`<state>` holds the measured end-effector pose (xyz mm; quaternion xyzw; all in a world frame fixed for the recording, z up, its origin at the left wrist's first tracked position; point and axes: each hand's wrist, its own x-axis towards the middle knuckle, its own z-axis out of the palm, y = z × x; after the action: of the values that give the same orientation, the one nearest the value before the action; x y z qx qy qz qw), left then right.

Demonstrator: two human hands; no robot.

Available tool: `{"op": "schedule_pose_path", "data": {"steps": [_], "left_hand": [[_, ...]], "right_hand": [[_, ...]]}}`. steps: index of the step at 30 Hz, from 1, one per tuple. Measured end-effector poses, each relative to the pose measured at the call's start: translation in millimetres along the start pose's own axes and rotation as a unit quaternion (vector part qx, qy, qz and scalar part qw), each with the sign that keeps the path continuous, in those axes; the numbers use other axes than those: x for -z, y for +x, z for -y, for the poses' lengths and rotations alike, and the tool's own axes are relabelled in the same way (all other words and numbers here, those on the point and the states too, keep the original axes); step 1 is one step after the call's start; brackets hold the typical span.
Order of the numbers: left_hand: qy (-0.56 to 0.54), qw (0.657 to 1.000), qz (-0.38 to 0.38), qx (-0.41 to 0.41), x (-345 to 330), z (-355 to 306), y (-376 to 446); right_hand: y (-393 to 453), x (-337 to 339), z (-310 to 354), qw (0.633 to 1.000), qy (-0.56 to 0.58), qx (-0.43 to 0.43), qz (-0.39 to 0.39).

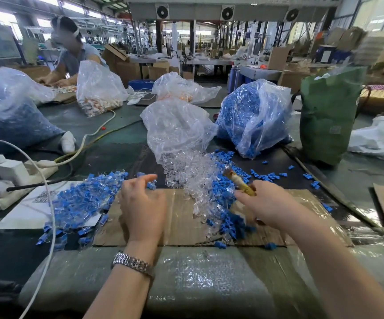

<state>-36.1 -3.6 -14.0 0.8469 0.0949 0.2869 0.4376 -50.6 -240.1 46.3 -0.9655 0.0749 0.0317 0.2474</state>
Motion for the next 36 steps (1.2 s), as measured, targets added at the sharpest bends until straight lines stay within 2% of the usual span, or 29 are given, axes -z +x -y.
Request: {"op": "schedule_pose_path", "data": {"steps": [4,6,11,16,19,22,24,27,31,34,36], "left_hand": [[-0.057,0.969,0.227,-0.084,-7,-9,-15],[-0.035,0.956,0.271,-0.106,-9,-10,-18],[-0.014,0.945,0.303,-0.125,-8,-10,-19],[0.006,0.941,0.313,-0.132,-7,-11,-19],[0.000,0.941,0.320,-0.110,-6,-11,-17],[-0.010,0.945,0.314,-0.096,-6,-10,-16],[-0.019,0.948,0.305,-0.091,-5,-11,-17],[-0.050,0.953,0.286,-0.084,-4,-12,-18],[-0.129,0.950,0.284,0.002,0,-10,-16],[-0.185,0.935,0.296,0.062,1,-9,-14],[-0.241,0.915,0.308,0.099,3,-8,-13]], "right_hand": [[13,-14,-12,0.986,-0.161,-0.044,-0.029],[18,-22,-14,0.980,-0.188,-0.050,-0.039],[17,-27,-14,0.979,-0.197,-0.035,-0.042],[9,-14,-15,0.992,-0.126,-0.006,-0.018],[-1,-6,-17,0.991,-0.102,0.059,-0.058],[-9,-9,-12,0.989,-0.092,0.111,-0.022],[-9,-15,-7,0.984,-0.128,0.121,-0.008],[-5,-22,-3,0.963,-0.224,0.145,-0.031],[-4,-26,-4,0.958,-0.233,0.157,-0.051],[-6,-23,-5,0.971,-0.173,0.153,-0.054],[-6,-20,-5,0.982,-0.094,0.155,-0.061]]}}
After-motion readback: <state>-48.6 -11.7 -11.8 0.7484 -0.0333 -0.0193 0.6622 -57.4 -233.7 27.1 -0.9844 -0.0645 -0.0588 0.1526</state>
